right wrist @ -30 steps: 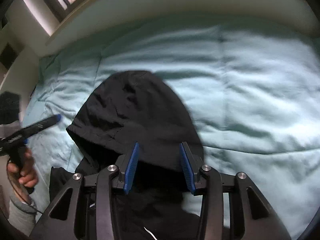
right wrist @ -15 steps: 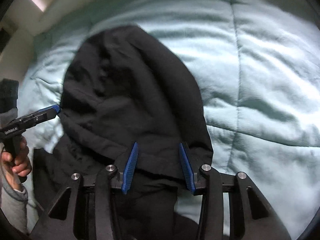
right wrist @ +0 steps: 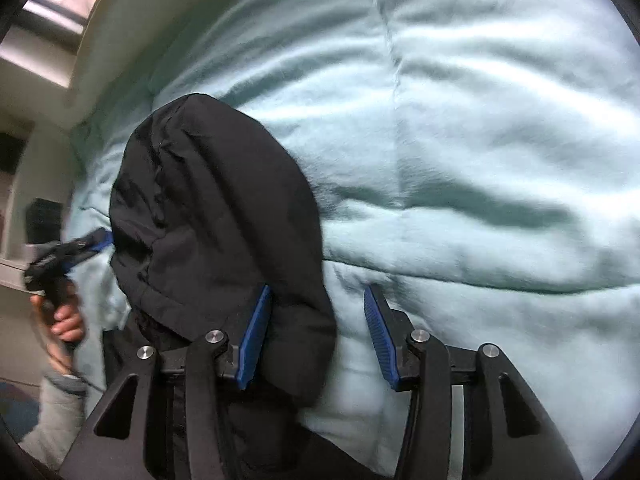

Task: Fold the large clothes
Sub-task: 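Lift the hood with both tools above the duvet, then fold the hood down onto the jacket body with both tools, release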

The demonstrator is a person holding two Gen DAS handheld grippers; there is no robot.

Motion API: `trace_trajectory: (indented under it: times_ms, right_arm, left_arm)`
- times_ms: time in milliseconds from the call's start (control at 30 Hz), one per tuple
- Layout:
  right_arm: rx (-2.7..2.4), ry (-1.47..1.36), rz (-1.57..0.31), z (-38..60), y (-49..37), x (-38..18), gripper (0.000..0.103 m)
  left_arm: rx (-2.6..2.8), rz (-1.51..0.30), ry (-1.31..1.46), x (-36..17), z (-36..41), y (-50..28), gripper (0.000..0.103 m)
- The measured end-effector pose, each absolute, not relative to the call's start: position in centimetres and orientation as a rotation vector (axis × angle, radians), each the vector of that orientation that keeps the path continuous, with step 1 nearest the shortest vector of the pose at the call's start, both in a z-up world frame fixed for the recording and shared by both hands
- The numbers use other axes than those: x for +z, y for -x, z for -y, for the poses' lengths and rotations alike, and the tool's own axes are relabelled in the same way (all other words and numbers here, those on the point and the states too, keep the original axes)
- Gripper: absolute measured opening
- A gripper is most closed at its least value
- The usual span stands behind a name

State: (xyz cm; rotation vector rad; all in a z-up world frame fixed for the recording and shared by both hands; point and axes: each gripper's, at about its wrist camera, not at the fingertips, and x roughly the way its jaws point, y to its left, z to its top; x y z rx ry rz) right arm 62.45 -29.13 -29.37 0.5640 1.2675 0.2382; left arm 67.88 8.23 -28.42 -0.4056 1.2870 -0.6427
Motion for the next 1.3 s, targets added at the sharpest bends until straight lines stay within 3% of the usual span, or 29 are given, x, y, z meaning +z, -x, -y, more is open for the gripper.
trace_trajectory:
  times_ms: [267, 300, 333, 400, 433, 700, 900, 1033, 1167, 1300]
  right_arm:
    - [0.391, -0.645, -1.279, 27.9, -66.1, -31.3, 0.055]
    - [0.388, -0.633, -1.278, 27.7, -66.2, -31.3, 0.054]
    - [0.384, -0.603, -1.269, 27.4, -66.1, -30.8, 0.044]
    - [0.387, -0.539, -1.232, 26.8, -65.3, -29.3, 0.025]
    - [0.381, -0.505, -1.204, 26.6, -64.6, -28.2, 0.023]
    - [0.353, -0.275, -1.009, 23.0, -55.7, -16.7, 0.019]
    - [0.304, -0.158, -0.909, 19.6, -44.5, -10.0, 0.018]
    - [0.255, -0.116, -0.919, 17.2, -36.6, -8.9, 0.019]
    - [0.217, -0.153, -1.077, 16.4, -31.0, -12.3, 0.028]
    - [0.173, -0.236, -1.202, 17.4, -27.7, -14.8, 0.028]
  left_arm:
    - [-0.762, -1.310, 0.477, -30.5, -5.5, -69.3, 0.053]
    - [-0.754, -1.280, 0.443, -30.1, -5.1, -69.0, 0.049]
    - [-0.746, -1.251, 0.416, -29.6, -4.9, -68.5, 0.032]
    - [-0.753, -1.174, 0.375, -27.9, -4.8, -67.0, 0.019]
    - [-0.764, -1.152, 0.371, -27.0, -5.0, -66.4, 0.014]
    - [-0.849, -0.963, 0.153, -15.6, -6.0, -55.7, 0.012]
    - [-0.868, -0.923, 0.055, -10.5, -8.3, -45.1, 0.012]
    - [-0.845, -1.009, -0.004, -11.6, -10.2, -37.7, 0.015]
    - [-0.740, -1.174, 0.018, -16.0, -13.1, -32.4, 0.016]
    - [-0.634, -1.252, 0.094, -17.8, -16.7, -29.0, 0.015]
